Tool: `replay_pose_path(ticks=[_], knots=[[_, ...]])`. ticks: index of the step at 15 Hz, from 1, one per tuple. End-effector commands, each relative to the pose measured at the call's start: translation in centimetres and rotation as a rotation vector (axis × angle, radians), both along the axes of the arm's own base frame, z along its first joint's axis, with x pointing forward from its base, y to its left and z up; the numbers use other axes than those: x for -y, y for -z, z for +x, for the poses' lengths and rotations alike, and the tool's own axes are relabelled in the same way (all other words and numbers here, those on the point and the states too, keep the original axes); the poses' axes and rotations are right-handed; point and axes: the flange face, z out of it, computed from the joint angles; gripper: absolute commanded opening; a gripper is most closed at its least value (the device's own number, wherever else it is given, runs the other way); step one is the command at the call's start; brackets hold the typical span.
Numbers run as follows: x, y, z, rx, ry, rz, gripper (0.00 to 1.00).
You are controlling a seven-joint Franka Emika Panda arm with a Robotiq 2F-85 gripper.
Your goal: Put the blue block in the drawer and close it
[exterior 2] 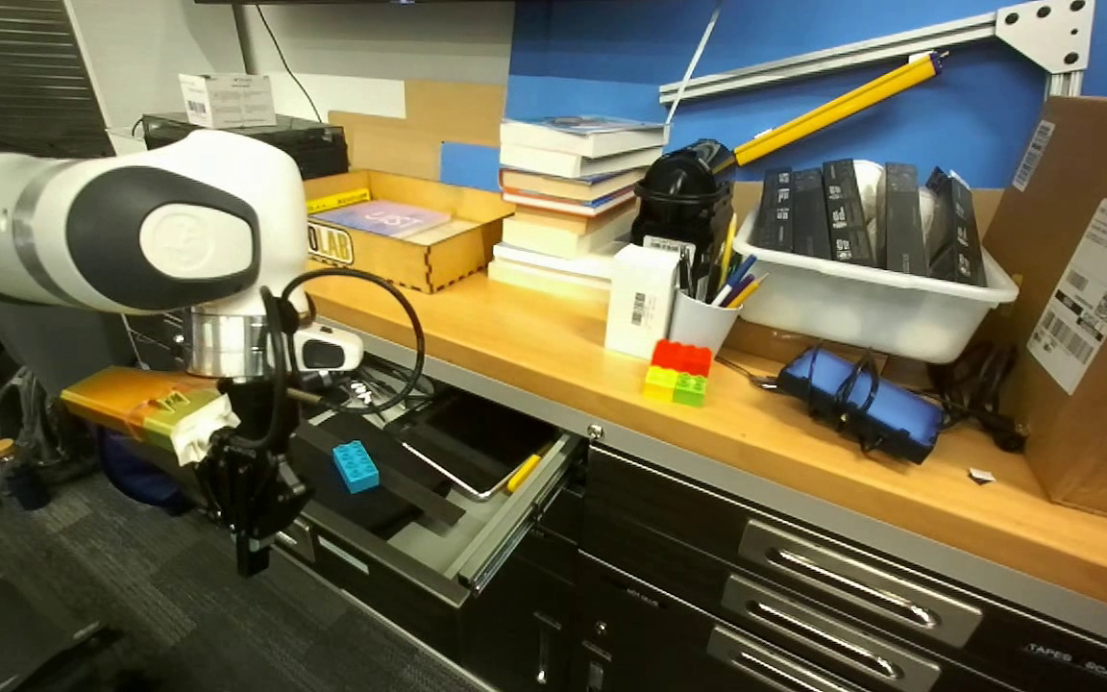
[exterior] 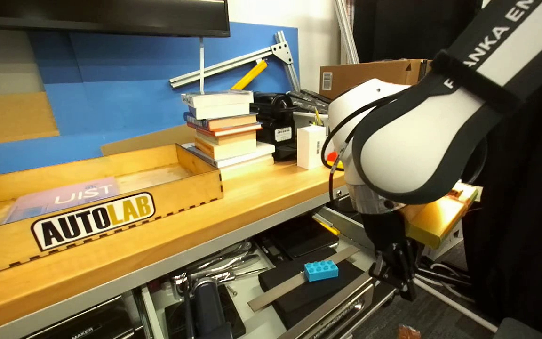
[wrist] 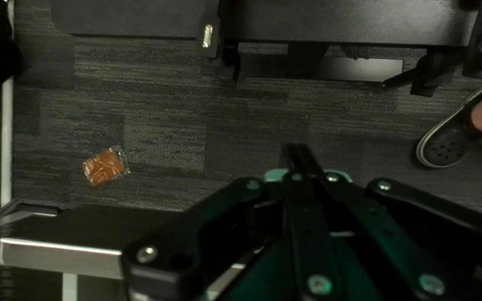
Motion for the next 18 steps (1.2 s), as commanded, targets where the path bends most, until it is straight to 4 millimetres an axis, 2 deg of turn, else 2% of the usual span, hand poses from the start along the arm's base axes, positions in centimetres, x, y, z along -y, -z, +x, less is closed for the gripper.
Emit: replay_pose_path(ticks=[1,10,18], knots=[[-1.4,1.1,1.2,0.050,-0.037,0.027,0.00],[-4.8,1.6,5.4,0.261,-0.152,0.058,0.00],[-7.5,1.7,11.3,0.403,-0.243,0.021,0.00]])
